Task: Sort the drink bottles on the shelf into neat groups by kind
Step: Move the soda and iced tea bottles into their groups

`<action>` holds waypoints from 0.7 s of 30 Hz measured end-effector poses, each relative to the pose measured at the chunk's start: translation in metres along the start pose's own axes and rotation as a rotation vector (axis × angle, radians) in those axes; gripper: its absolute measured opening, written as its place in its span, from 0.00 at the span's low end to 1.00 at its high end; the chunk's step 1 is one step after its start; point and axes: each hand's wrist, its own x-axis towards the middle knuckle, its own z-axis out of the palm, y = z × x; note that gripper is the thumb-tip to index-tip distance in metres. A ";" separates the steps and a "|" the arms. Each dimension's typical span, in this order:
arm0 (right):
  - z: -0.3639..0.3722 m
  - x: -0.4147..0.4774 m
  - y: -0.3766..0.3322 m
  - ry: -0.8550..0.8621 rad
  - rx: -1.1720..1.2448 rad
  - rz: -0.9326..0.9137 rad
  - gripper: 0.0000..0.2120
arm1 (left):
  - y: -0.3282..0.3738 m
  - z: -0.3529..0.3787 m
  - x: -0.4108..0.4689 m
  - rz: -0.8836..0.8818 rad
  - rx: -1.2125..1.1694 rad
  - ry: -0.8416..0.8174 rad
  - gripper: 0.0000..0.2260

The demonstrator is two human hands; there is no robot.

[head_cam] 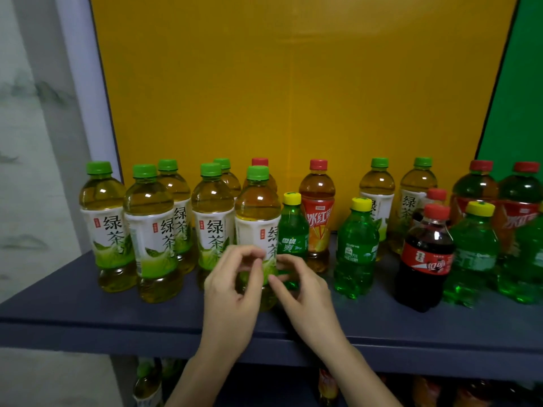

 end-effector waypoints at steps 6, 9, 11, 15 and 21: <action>-0.008 0.002 -0.002 -0.041 -0.037 -0.074 0.15 | 0.006 0.027 0.001 -0.309 -0.087 -0.338 0.21; -0.033 -0.003 0.005 0.078 -0.140 -0.138 0.12 | 0.003 0.043 0.005 -0.335 -0.049 -0.343 0.28; -0.050 -0.005 0.008 0.204 -0.192 -0.142 0.12 | 0.002 0.053 0.009 -0.324 -0.011 -0.330 0.31; -0.069 -0.006 0.015 0.460 -0.255 -0.086 0.22 | -0.001 0.071 0.017 -0.331 0.061 -0.275 0.37; -0.074 0.012 0.026 0.287 -0.036 0.219 0.42 | -0.013 0.090 0.031 -0.390 0.049 -0.148 0.42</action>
